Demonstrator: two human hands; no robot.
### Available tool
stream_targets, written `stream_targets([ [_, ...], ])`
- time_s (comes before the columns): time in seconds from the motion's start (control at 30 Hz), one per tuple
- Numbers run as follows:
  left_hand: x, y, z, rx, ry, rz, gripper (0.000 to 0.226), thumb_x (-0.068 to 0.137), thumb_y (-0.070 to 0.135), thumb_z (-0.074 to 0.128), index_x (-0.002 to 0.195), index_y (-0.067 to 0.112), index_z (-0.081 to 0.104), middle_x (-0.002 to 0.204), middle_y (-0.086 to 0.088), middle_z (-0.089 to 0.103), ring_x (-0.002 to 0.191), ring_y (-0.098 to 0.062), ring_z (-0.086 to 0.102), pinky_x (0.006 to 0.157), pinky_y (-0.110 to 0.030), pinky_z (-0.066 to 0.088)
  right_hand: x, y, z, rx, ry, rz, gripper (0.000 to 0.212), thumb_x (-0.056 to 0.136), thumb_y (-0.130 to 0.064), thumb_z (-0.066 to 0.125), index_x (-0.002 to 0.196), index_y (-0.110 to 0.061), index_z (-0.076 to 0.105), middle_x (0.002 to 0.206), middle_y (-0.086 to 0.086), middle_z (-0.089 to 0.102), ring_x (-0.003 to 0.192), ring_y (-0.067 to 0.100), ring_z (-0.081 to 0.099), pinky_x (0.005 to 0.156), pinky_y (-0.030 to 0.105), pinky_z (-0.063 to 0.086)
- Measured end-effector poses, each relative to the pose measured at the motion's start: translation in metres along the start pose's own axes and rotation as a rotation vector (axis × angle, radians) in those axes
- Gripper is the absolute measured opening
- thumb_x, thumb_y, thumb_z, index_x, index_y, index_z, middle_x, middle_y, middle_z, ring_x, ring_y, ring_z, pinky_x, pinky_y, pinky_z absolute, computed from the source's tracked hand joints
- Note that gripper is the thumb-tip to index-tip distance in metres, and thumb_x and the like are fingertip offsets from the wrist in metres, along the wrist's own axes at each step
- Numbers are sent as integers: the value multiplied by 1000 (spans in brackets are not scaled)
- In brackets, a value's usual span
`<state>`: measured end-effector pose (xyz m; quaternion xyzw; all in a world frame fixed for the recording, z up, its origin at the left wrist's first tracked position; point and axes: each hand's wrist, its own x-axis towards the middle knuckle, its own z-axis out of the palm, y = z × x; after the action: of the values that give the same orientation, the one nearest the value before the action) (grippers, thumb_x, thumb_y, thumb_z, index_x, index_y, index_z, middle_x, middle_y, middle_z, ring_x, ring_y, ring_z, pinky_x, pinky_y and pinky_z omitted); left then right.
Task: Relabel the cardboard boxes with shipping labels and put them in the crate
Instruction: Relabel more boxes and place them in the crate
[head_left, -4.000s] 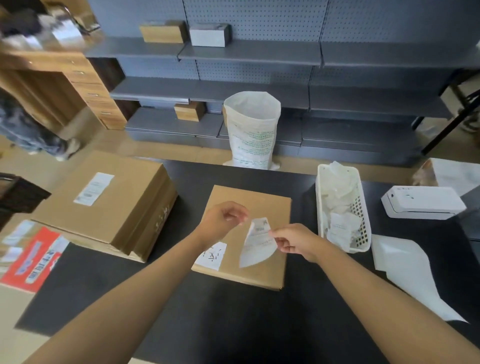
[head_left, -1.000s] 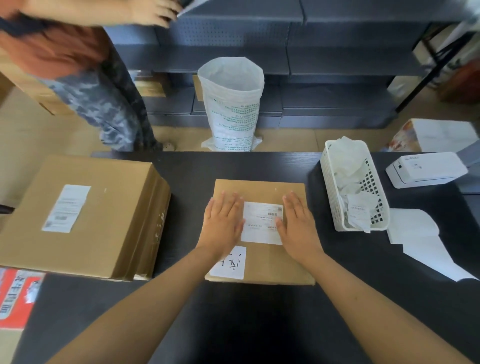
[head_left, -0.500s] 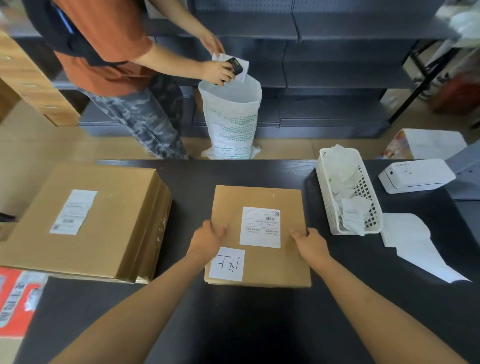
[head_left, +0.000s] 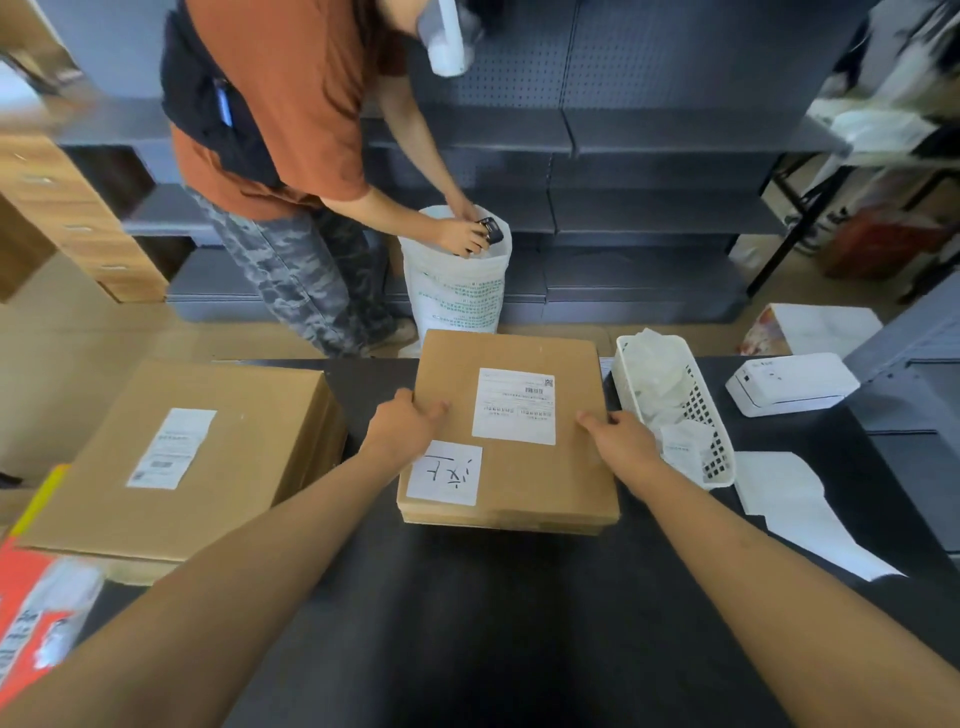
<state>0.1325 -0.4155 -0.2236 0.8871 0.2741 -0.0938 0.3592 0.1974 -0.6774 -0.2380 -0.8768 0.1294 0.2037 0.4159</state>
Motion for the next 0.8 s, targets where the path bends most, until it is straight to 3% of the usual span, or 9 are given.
stream_targets([
  [0.1, -2, 3, -5, -12, 18, 25, 58, 93, 52, 48, 127, 6, 43, 117, -11, 57, 89, -23, 55, 70, -33, 46, -7, -1, -3, 19, 20, -16, 64, 86, -55, 54, 134, -14, 47, 125, 7, 59, 101, 25, 56, 81, 35, 44],
  [0.23, -5, 3, -3, 8, 27, 46, 58, 92, 54, 49, 126, 7, 44, 105, -4, 54, 81, -17, 52, 56, -24, 39, -17, 5, -4, 77, 34, -15, 61, 87, -52, 54, 133, -13, 49, 125, 7, 59, 101, 24, 56, 85, 37, 45],
  [0.4, -10, 8, 6, 15, -13, 66, 55, 91, 53, 50, 122, 9, 46, 100, -1, 53, 70, -10, 49, 50, -22, 35, -32, 21, -12, 99, 79, 20, 57, 87, -51, 55, 128, -12, 53, 123, 7, 60, 102, 24, 56, 86, 37, 46],
  [0.53, -17, 32, 15, 32, -49, 112, 55, 92, 52, 49, 127, 9, 44, 104, -3, 54, 71, -12, 50, 52, -23, 36, -44, 37, -29, 167, 144, 35, 51, 87, -48, 56, 124, -13, 55, 119, 6, 61, 98, 23, 56, 81, 34, 44],
  [0.67, -34, 66, 29, 53, -82, 206, 58, 92, 50, 49, 131, 8, 42, 118, -9, 57, 89, -20, 53, 72, -32, 44, -61, 60, -60, 249, 218, 54, 51, 86, -50, 56, 123, -16, 54, 118, 4, 60, 97, 22, 55, 80, 35, 45],
  [0.8, -66, 103, 59, 44, -129, 300, 59, 92, 49, 50, 132, 7, 42, 125, -11, 56, 103, -25, 56, 82, -36, 46, -84, 98, -100, 296, 282, 109, 57, 88, -52, 54, 131, -16, 47, 125, 5, 56, 98, 21, 52, 80, 35, 43],
])
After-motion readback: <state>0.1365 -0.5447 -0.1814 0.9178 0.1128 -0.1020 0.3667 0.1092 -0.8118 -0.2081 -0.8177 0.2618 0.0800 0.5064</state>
